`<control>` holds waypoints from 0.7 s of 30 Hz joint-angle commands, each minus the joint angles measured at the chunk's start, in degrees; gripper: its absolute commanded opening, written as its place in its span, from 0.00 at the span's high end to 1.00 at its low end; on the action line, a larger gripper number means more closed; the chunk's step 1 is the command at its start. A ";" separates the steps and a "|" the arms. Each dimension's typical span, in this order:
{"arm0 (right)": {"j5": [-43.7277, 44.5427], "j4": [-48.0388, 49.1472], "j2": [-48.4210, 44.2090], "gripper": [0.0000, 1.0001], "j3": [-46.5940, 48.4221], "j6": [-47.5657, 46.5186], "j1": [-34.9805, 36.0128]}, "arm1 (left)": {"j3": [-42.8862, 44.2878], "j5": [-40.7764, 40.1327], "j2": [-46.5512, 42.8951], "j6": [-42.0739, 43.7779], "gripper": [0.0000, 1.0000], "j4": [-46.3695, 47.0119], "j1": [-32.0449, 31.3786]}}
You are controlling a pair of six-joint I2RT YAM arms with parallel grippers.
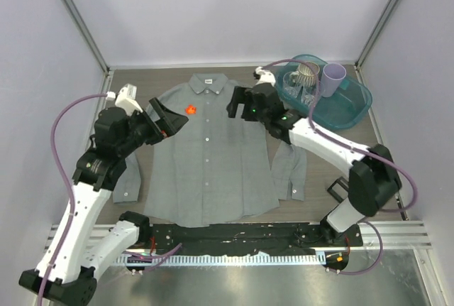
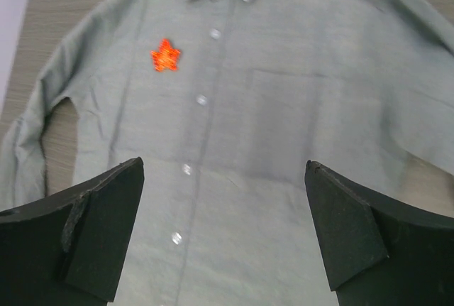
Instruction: Remove the brooch from the garment
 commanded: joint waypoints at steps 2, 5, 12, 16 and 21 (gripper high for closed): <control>-0.94 22.63 10.34 0.00 7.15 -2.53 1.46 | -3.42 -9.58 6.40 1.36 0.00 10.87 0.51; -0.58 23.53 18.14 0.00 13.98 -3.94 1.46 | -4.12 -14.14 10.96 0.04 0.02 15.43 0.95; -8.48 32.23 29.41 0.15 20.34 -2.09 1.46 | 0.96 -12.67 22.91 -3.13 0.30 17.65 3.41; -13.40 32.42 34.51 0.27 24.28 -2.70 1.37 | 6.68 -10.22 30.65 -1.10 0.38 14.58 4.02; -18.42 30.65 39.01 0.33 27.81 -4.02 0.76 | 11.16 -3.99 44.44 -1.80 0.49 14.75 6.05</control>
